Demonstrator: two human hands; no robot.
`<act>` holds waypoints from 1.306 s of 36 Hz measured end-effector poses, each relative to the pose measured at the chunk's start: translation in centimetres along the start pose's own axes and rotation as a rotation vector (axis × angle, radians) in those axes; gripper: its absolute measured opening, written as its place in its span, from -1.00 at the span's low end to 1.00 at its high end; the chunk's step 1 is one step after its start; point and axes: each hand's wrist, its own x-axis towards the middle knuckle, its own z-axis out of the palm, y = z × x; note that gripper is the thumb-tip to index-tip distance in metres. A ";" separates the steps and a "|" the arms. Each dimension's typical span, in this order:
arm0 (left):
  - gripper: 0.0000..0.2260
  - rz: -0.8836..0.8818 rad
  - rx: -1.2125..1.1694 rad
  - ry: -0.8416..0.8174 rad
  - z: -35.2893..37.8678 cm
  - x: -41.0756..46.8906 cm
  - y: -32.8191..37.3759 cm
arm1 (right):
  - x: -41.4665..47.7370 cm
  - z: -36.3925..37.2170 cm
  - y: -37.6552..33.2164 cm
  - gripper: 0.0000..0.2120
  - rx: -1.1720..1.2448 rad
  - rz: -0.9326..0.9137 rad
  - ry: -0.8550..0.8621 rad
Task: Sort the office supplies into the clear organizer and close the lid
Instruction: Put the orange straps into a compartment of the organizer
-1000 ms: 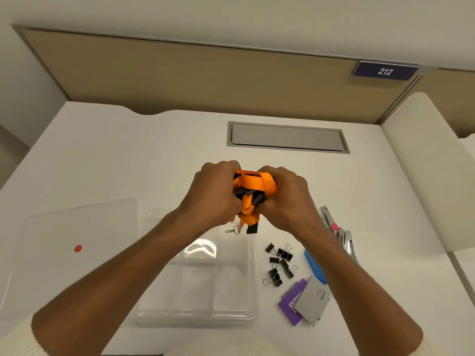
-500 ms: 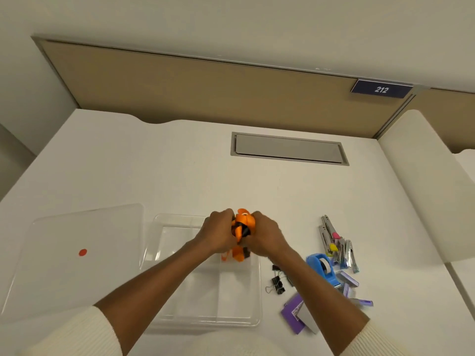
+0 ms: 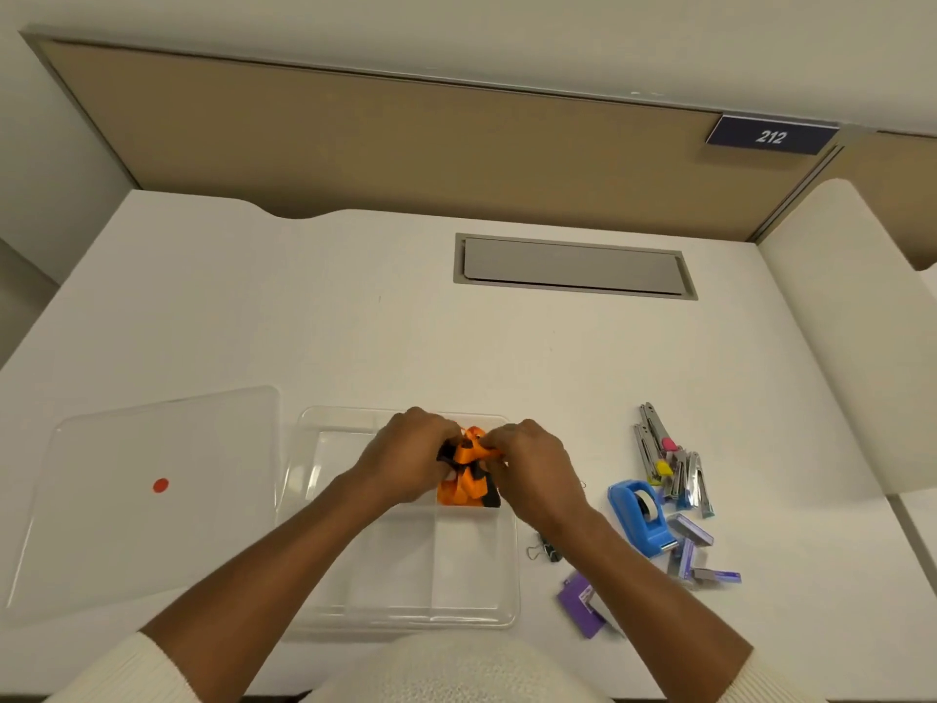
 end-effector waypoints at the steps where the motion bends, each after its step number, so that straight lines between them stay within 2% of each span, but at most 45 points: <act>1: -0.87 0.015 0.050 0.004 0.3 -0.1 0.0 | -0.1 0.7 0.1 -0.90 -0.042 -0.036 -0.009; 3: -0.88 0.047 0.149 0.010 1.3 -0.2 0.0 | -0.4 2.0 0.5 -0.96 -0.150 -0.106 -0.009; 7: -0.82 0.122 0.305 0.000 3.2 -0.2 0.2 | -0.2 3.6 1.1 -0.92 -0.323 -0.219 0.006; 12: -0.85 0.168 0.363 -0.003 3.9 0.1 0.1 | 0.4 3.0 1.5 -0.77 -0.415 -0.234 -0.108; 14: -0.82 0.165 0.340 0.012 3.6 0.1 0.1 | 0.0 2.5 1.5 -0.66 -0.407 -0.222 -0.104; 16: -0.79 0.164 0.282 0.062 2.9 -0.3 0.1 | -0.9 1.8 1.5 -0.50 -0.350 -0.197 -0.038; 20: -0.77 0.150 0.204 0.224 1.6 -1.2 -0.1 | -2.4 1.8 2.5 -0.60 -0.207 -0.234 0.174; 22: -0.79 0.148 0.125 0.289 1.4 -1.2 -0.2 | -2.8 2.3 2.8 -0.60 -0.185 -0.286 0.216; 24: -0.79 0.171 0.063 0.262 1.6 -1.0 -0.1 | -3.1 3.1 2.8 -0.56 -0.236 -0.337 0.184; 27: -0.54 0.195 0.083 0.104 3.0 -0.3 -0.4 | -3.2 4.2 3.0 -0.42 -0.336 -0.328 0.051; 28: -0.54 0.208 0.124 0.071 3.5 0.0 -0.6 | -3.1 4.5 3.2 -0.38 -0.362 -0.332 0.017; 31: -0.77 0.274 0.332 0.030 4.3 0.6 -0.9 | -2.6 5.2 3.6 -0.33 -0.458 -0.385 -0.028; 34: -0.79 0.369 0.571 0.020 5.0 1.1 -1.1 | -2.1 5.6 3.6 -0.34 -0.526 -0.424 -0.013; 36: -0.78 0.395 0.647 -0.007 5.6 1.3 -1.2 | -1.7 5.6 3.4 -0.35 -0.539 -0.446 -0.012; 43: -0.74 0.392 0.476 0.011 3.6 1.7 -2.6 | -0.8 4.7 3.8 -0.62 -0.439 -0.435 -0.021; 47: -0.81 0.381 0.483 -0.047 2.3 2.4 -3.2 | -0.7 4.6 4.4 -0.62 -0.432 -0.423 -0.012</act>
